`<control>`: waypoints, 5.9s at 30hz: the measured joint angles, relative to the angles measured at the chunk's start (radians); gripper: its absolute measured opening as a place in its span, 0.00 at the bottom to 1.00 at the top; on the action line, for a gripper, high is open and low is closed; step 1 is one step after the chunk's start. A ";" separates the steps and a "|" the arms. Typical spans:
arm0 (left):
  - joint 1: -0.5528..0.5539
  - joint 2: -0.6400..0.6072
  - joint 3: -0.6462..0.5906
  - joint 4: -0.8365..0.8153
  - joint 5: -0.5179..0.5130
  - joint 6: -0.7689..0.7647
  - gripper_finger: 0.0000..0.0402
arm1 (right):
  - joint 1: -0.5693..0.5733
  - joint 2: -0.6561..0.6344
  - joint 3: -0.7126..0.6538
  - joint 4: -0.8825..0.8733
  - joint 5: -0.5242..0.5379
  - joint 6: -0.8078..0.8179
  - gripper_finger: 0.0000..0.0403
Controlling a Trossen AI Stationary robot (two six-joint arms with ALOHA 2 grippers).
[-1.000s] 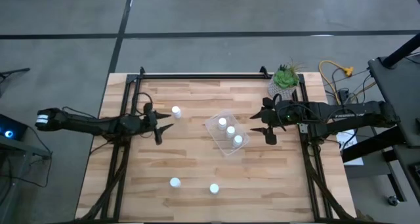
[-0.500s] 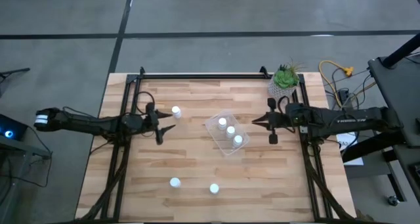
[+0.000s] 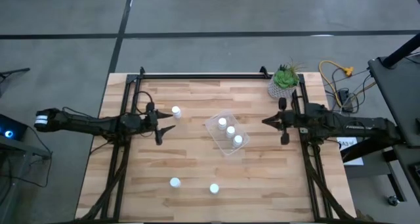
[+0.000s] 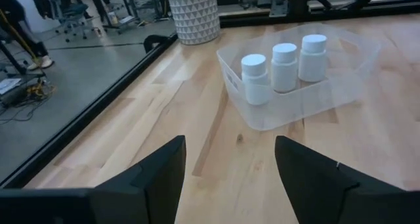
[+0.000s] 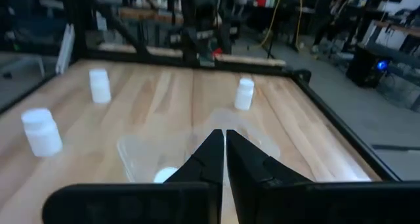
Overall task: Pick and place pill bottles into a basket
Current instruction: Put the white pill bottle into the transparent bin
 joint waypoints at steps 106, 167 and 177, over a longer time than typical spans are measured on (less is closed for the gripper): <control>0.399 0.691 0.723 -0.584 0.222 0.209 0.78 | 0.000 -0.295 -0.243 0.051 0.003 0.053 0.02; 0.506 0.940 0.831 -0.914 0.381 0.184 0.75 | 0.000 -0.295 -0.243 0.051 0.003 0.053 0.02; 0.506 0.940 0.830 -0.913 0.382 0.205 0.41 | 0.000 -0.296 -0.243 0.051 0.003 0.051 0.02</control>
